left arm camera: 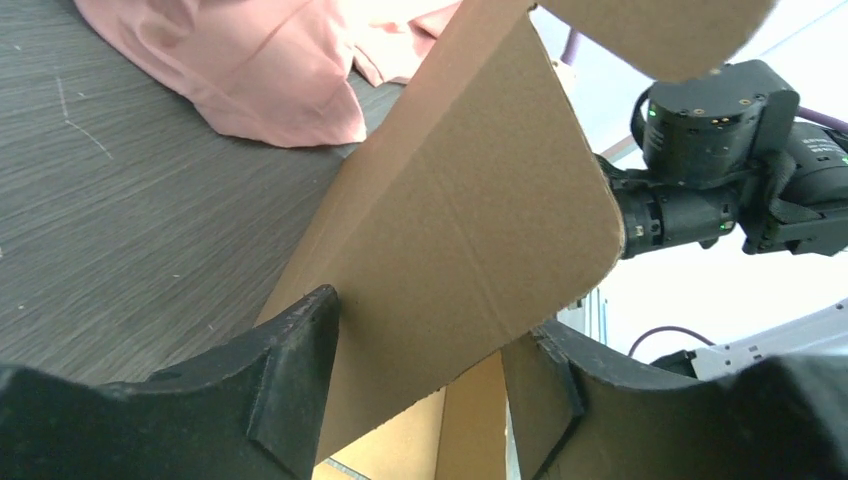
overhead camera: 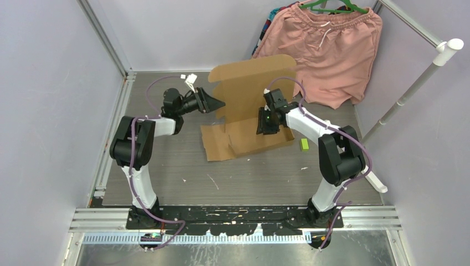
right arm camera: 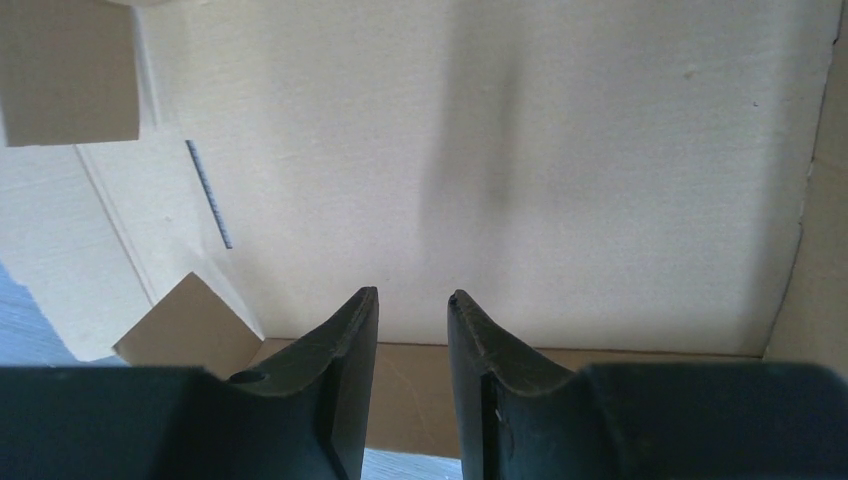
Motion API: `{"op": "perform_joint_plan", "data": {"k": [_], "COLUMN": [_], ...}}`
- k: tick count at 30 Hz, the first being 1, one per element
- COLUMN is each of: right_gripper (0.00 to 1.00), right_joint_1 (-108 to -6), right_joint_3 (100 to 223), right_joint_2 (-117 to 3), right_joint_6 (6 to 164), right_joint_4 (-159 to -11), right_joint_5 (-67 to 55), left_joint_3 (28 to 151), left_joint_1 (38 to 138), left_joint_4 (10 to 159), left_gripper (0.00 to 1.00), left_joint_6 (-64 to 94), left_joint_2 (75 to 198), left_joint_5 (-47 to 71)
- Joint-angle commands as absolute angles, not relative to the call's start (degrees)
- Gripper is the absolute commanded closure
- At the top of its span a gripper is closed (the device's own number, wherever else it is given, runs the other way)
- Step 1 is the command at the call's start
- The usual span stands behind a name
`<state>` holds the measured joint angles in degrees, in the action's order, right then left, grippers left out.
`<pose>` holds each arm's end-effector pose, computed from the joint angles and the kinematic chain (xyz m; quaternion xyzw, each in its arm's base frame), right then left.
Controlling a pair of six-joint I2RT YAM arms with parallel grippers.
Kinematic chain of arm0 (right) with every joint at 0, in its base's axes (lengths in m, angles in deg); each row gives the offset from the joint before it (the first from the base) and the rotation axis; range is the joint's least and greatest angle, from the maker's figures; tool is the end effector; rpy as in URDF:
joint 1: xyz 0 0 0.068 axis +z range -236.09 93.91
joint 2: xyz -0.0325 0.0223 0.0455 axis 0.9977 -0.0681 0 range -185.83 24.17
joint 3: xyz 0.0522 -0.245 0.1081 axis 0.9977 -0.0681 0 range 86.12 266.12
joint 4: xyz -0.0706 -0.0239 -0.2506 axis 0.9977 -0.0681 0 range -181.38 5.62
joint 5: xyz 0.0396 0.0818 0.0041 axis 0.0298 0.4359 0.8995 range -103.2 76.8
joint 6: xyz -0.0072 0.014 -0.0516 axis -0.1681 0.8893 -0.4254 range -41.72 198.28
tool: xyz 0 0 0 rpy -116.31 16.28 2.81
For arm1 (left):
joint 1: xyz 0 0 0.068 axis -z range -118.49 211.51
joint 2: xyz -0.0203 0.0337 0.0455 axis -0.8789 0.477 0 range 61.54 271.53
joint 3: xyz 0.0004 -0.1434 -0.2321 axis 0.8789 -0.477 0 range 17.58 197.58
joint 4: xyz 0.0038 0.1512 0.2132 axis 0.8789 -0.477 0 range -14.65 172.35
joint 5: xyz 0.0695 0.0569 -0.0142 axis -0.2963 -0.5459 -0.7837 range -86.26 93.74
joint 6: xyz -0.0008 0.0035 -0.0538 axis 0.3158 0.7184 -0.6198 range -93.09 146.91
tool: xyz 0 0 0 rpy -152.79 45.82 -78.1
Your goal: Fold the paper box
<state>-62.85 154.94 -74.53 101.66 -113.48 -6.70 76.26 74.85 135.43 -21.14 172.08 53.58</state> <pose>0.3280 0.1453 0.2107 -0.0140 0.9621 0.1558 0.2236 0.3907 -0.1206 0.2072 0.0982 0.6954 -0.5843 0.4067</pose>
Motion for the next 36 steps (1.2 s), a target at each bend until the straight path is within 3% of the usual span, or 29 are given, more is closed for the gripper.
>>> {"op": "perform_joint_plan", "data": {"k": [1, 14, 25, 29, 31, 36], "right_gripper": [0.63, 0.63, 0.63, 0.63, 0.62, 0.62], "right_joint_1": [-63.16, -63.61, -63.59, -63.64, -63.71, -63.68], "right_joint_3": [157.69, 159.31, 158.90, 158.81, 158.89, 159.04], "right_joint_2": [-74.94, -76.77, -75.98, -75.64, -75.52, -75.04], "right_joint_6": [100.22, 98.56, 97.67, 97.45, 97.31, 96.94], "right_joint_4": [-114.91, -117.08, -118.37, -118.69, -118.83, -119.43], "right_joint_5": [-8.98, -10.68, -11.70, -11.93, -12.13, -12.23], "left_joint_3": [75.67, 74.71, 74.99, 74.52, 74.37, 73.85], "left_joint_1": [74.30, 71.99, 71.98, 71.97, 71.97, 71.96], "left_joint_4": [143.88, 148.21, 153.65, 151.32, 148.78, 140.16], "left_gripper": [0.43, 0.58, 0.60, 0.64, 0.75, 0.77], "left_joint_6": [-23.38, -25.67, -28.11, -25.68, -23.63, -17.15], "left_joint_2": [173.00, 174.02, 177.09, 176.40, 175.52, 172.41], "left_joint_5": [57.52, 61.32, 61.94, 61.21, 60.29, 57.13]}}
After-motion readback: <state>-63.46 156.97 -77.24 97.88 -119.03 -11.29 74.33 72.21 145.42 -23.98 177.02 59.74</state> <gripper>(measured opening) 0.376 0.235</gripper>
